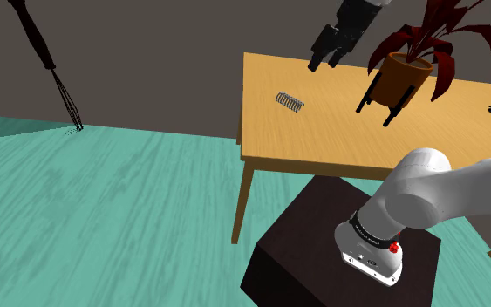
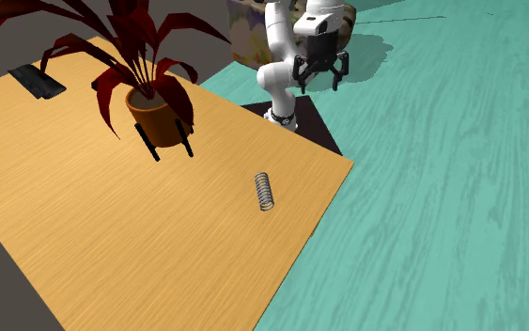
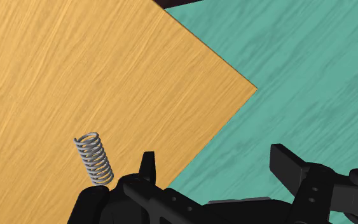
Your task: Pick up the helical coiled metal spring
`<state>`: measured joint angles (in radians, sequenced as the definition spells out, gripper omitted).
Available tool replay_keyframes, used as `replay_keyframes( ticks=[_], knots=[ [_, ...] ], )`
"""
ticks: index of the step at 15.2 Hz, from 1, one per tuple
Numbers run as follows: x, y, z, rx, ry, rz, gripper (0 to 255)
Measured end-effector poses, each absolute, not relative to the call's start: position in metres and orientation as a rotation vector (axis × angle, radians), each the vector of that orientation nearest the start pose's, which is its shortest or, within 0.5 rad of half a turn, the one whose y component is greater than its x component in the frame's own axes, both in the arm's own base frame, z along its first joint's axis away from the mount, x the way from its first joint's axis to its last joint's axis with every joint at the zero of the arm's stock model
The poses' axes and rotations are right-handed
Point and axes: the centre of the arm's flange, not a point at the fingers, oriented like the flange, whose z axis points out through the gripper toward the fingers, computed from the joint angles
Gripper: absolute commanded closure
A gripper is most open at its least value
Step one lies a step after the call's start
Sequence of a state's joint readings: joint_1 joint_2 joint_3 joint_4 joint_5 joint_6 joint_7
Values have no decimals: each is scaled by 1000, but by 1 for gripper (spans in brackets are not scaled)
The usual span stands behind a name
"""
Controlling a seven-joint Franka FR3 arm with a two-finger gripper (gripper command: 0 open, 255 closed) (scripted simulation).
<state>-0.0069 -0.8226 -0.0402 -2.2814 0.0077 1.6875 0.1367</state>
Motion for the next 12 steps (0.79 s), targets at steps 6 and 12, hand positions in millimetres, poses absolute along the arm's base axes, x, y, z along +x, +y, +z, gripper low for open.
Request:
replay_keyframes(
  ticks=[6,12],
  knots=[
    [337,-43,615,-3095,285,-313,0],
    [386,-82,567,-3145,309,-259,0]
  ],
)
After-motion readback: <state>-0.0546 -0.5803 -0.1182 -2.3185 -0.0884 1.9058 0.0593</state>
